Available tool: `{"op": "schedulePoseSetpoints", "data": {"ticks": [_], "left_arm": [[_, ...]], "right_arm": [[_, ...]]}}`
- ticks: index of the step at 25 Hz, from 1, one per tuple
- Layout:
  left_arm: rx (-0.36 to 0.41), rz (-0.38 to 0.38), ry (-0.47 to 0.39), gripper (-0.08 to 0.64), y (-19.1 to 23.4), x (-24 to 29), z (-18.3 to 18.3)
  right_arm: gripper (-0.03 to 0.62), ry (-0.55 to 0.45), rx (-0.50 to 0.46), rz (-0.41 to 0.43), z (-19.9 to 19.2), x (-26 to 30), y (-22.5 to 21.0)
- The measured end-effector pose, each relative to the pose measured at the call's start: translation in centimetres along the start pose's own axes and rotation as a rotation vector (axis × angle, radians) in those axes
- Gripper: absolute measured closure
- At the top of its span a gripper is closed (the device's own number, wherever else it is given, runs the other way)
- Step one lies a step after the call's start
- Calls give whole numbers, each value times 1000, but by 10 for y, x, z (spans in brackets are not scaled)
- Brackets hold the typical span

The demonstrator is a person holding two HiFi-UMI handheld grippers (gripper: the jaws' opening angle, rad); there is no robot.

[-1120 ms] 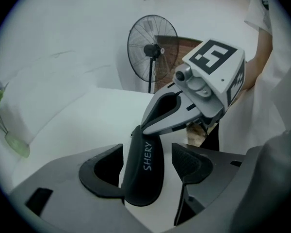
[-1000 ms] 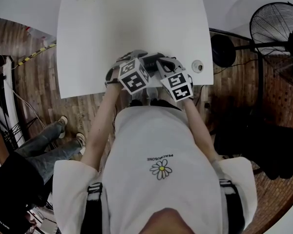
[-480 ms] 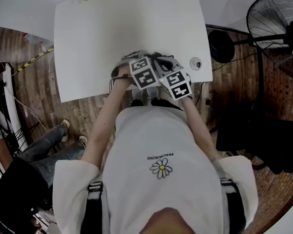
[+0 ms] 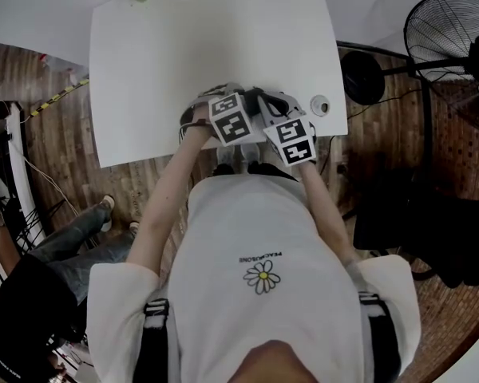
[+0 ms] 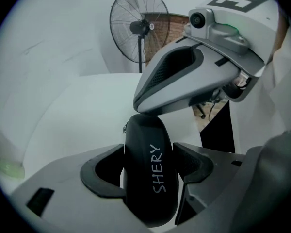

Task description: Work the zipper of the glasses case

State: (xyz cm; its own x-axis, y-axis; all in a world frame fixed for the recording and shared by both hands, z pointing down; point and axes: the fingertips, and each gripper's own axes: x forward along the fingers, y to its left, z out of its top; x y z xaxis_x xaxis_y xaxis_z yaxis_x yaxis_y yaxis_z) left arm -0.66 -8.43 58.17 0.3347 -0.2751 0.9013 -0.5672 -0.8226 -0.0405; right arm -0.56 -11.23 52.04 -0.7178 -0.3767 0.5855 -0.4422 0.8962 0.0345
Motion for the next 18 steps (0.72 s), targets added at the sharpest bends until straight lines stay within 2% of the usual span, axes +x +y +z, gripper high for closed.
{"op": "schedulePoseSetpoints", "data": {"ticks": [1,3,7,9,11,14,16,18], "left_arm": [[39,-6,11,235,0,0,-2],[165,-17,61,236,-1,-1,-7],[516,-52,199,236,-3,-3,-25],[689,-84,238,236,-4,-6,-34],[810,-117,248,236,-8,-9,-40],[899,-151,254,236,-13,-11,-45],[910,-162,264,236,-14,-10,-46],[905,-170,270,236,-14,-9,-46]], "right_arm": [[588,-2,-1,-4,1,-1,-2],[588,-1,-8,-7,0,-3,-6],[588,28,-76,1,-7,-4,-11],[588,54,-157,21,-13,-3,-10],[588,77,-292,64,-17,-1,-4],[588,116,-580,187,-29,2,12],[588,169,-751,284,-41,5,22],[588,221,-857,371,-51,8,30]]}}
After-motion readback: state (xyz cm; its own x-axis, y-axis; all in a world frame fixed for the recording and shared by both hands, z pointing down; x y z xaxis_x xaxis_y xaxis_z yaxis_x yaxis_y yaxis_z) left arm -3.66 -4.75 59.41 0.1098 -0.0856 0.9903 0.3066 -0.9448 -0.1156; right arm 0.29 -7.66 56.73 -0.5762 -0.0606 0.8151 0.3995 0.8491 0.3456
